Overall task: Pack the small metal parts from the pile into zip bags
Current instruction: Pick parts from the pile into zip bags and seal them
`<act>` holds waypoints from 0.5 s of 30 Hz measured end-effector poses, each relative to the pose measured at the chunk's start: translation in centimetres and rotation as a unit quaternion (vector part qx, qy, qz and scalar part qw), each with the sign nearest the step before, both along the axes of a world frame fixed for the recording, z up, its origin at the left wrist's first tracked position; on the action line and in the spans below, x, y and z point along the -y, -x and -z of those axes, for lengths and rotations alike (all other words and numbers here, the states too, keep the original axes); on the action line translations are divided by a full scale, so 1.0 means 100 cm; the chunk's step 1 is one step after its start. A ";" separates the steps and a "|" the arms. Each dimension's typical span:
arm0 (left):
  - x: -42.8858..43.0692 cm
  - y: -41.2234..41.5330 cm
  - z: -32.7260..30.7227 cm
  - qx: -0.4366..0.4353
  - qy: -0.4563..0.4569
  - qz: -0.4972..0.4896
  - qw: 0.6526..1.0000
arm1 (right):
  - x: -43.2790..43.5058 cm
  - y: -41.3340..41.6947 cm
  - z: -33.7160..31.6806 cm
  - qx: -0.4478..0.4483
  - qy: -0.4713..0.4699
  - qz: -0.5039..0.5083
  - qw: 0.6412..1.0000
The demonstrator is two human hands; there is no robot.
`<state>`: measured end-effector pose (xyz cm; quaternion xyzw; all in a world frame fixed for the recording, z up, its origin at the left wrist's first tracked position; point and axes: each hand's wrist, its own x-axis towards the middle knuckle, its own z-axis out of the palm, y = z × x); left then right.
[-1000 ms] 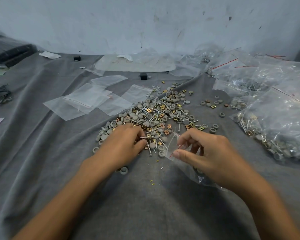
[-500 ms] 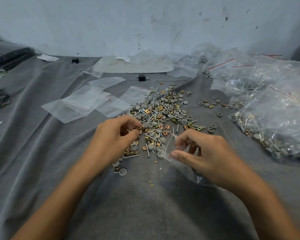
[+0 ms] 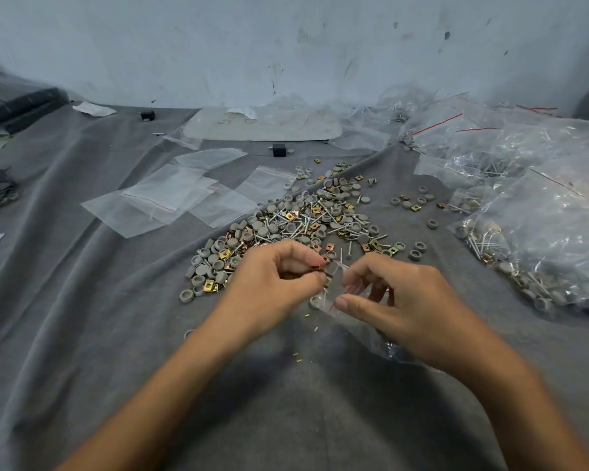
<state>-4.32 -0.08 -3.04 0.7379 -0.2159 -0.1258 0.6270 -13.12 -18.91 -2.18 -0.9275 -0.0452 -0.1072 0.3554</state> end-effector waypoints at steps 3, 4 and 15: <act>0.005 0.002 0.004 -0.006 -0.020 0.011 1.000 | 0.001 0.000 0.000 0.000 0.002 0.002 1.000; 0.005 0.002 0.004 -0.008 -0.024 0.014 1.000 | 0.001 0.000 0.000 0.000 0.003 0.002 1.000; 0.002 0.001 0.003 0.009 0.010 0.031 0.999 | 0.000 0.001 -0.003 -0.010 0.001 0.002 1.000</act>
